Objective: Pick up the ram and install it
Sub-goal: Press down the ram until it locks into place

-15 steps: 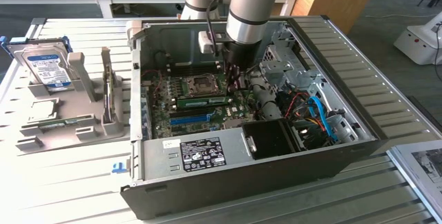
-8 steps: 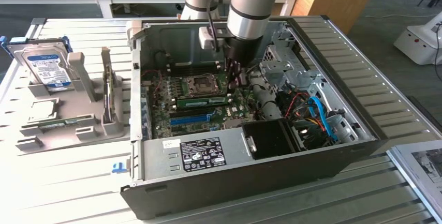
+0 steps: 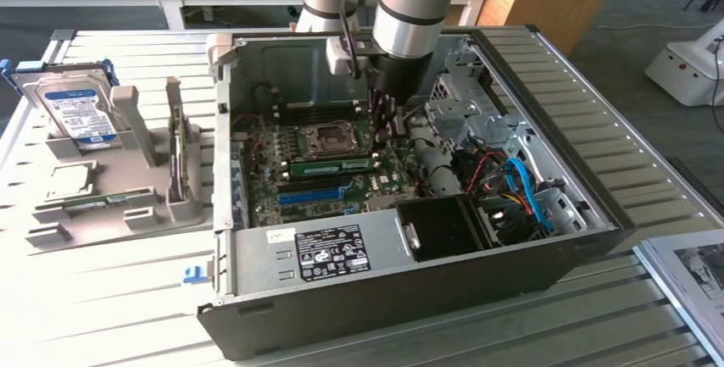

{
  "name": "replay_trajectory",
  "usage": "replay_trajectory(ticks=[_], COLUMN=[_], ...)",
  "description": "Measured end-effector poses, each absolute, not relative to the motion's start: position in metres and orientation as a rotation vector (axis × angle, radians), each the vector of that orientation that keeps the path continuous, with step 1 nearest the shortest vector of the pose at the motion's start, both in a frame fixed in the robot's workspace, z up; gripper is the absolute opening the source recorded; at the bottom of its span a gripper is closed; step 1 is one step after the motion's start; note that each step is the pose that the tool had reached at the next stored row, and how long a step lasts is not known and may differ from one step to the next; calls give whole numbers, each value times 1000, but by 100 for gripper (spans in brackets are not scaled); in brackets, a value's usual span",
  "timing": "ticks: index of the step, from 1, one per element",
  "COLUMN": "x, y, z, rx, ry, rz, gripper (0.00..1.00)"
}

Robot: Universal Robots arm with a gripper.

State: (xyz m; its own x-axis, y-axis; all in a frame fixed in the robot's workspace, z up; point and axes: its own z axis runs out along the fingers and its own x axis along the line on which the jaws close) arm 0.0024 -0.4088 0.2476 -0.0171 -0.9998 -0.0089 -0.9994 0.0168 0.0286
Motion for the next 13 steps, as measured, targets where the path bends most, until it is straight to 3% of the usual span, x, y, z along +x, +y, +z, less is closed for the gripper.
replay_trajectory(ticks=[13], x=[-24], y=[-409], z=[248], rx=[2195], ry=[-2232], rz=[-37], gripper=[10])
